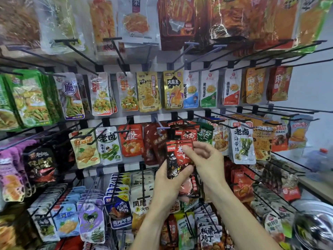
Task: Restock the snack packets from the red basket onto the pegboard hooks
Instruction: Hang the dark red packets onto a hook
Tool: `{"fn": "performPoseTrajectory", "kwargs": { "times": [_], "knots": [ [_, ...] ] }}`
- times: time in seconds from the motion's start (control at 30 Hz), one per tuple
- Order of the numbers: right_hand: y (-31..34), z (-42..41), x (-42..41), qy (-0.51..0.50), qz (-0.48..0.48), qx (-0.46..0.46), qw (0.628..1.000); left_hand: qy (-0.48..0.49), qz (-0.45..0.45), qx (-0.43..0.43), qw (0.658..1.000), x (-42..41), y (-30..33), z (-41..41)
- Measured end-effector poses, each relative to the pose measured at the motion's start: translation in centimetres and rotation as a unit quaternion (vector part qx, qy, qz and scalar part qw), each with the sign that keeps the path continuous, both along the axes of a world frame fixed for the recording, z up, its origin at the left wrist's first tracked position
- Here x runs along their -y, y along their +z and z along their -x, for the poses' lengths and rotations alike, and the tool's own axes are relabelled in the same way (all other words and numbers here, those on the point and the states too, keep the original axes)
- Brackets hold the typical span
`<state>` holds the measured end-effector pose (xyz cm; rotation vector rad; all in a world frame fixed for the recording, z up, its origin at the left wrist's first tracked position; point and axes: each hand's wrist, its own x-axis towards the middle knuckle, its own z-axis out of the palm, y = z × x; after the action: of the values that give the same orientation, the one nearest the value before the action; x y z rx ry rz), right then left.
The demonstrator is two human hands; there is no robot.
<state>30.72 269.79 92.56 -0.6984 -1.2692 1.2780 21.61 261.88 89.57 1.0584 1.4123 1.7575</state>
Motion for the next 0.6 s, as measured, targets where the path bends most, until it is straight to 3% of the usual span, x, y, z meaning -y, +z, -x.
{"fn": "performPoseTrajectory", "kwargs": {
  "times": [0.27, 0.6],
  "knots": [
    [0.1, -1.3, -1.5, -0.029, -0.021, -0.019, 0.999, -0.029, -0.018, 0.013, 0.999, -1.3, 0.1, -0.9],
    [0.4, -1.7, -2.5, -0.084, -0.086, -0.039, 0.992, -0.047, -0.034, -0.053, 0.997, -2.3, 1.1, -1.3]
  ]
}}
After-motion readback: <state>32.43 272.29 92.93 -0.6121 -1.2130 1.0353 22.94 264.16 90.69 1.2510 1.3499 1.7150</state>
